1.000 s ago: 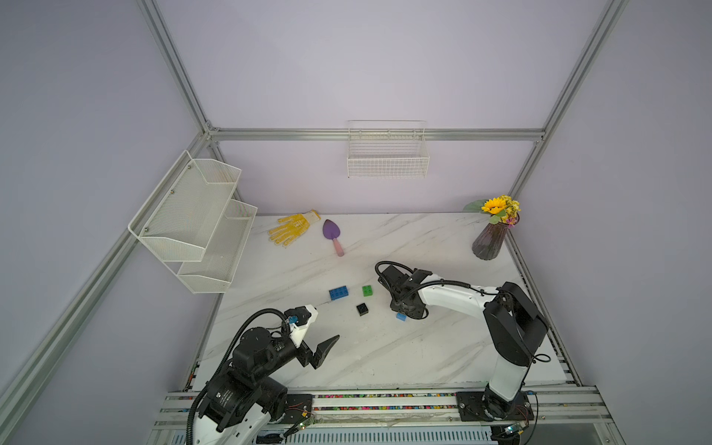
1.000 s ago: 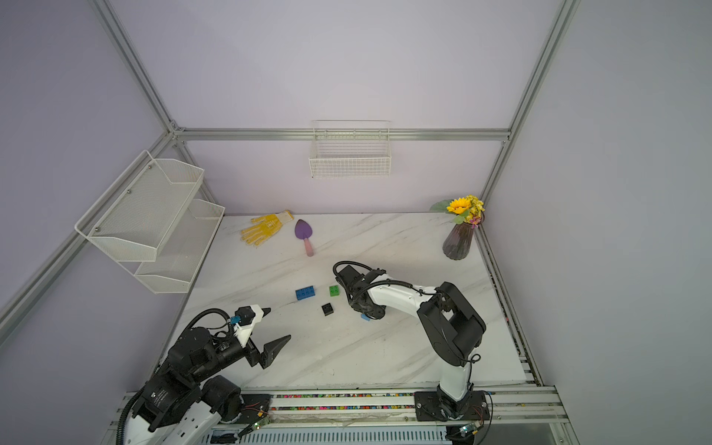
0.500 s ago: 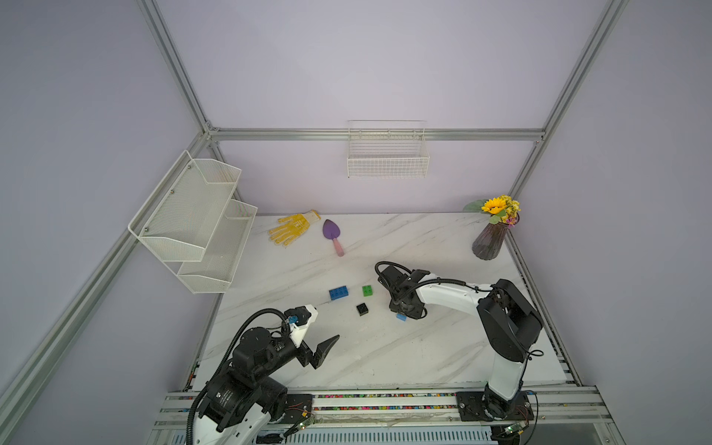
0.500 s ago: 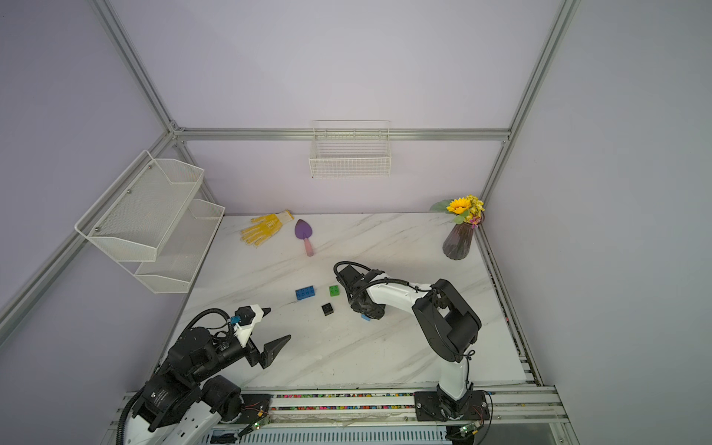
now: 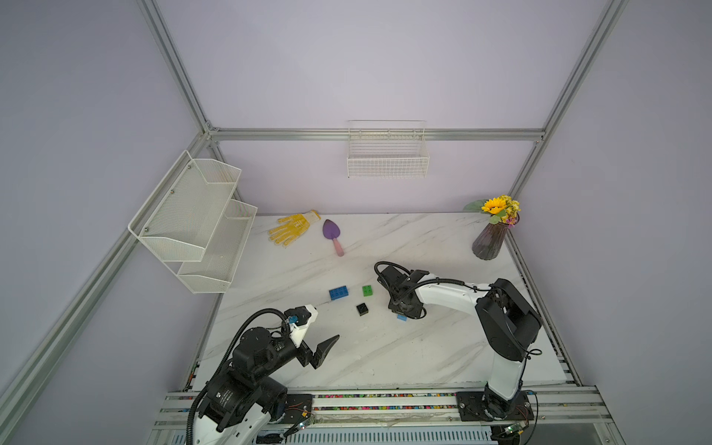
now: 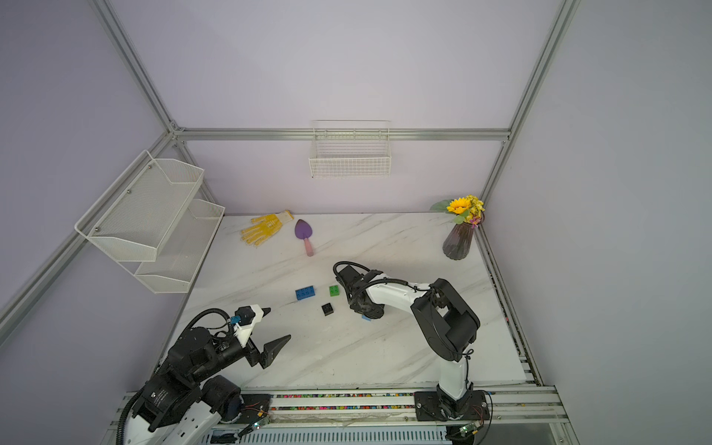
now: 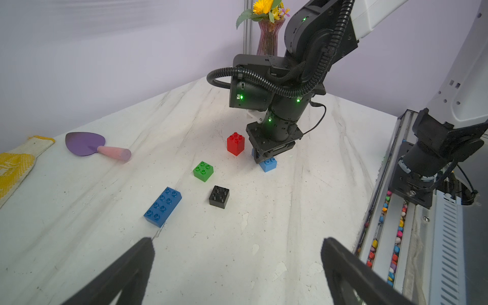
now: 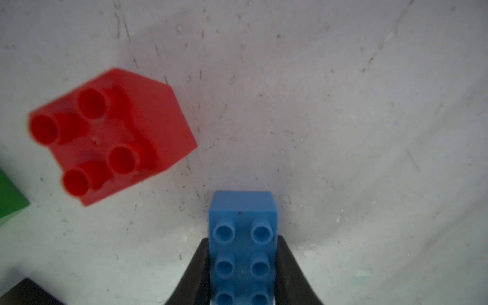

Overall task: Assemble the letter f with lego
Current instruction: Pick up the lego brick from the center of the board, then assemble the lego brick with the lego brick.

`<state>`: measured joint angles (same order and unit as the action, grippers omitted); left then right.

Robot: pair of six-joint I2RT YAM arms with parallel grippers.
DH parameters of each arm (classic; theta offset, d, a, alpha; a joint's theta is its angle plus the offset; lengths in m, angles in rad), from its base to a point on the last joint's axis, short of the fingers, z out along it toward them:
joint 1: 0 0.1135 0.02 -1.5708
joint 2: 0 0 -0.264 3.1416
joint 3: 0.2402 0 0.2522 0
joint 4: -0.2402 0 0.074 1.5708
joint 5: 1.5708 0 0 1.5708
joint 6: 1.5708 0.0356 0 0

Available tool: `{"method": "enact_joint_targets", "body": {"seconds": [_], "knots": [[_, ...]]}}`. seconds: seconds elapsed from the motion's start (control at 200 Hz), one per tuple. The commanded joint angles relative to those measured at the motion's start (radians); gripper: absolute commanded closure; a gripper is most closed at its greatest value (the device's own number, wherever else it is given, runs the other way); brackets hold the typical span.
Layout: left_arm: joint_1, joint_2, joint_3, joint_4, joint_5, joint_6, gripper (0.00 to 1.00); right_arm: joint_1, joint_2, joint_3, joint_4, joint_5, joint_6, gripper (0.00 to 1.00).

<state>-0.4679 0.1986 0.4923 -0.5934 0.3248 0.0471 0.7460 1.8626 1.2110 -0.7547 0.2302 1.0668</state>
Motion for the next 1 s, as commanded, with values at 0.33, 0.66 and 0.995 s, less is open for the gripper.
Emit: {"method": "enact_joint_targets", "body": {"seconds": [0.33,0.66,0.995], "knots": [[0.0,-0.011,0.002,0.015,0.002,0.034,0.0,-0.033,-0.126,0.238,-0.281,0.012,-0.24,1.0],[0.0,-0.028,0.003,0.012,-0.018,0.034,0.0,-0.125,-0.037,0.535,-0.294,-0.087,-0.901,1.0],[0.0,-0.014,0.001,0.014,-0.011,0.036,0.0,-0.181,0.037,0.567,-0.211,-0.308,-1.718,1.0]]}}
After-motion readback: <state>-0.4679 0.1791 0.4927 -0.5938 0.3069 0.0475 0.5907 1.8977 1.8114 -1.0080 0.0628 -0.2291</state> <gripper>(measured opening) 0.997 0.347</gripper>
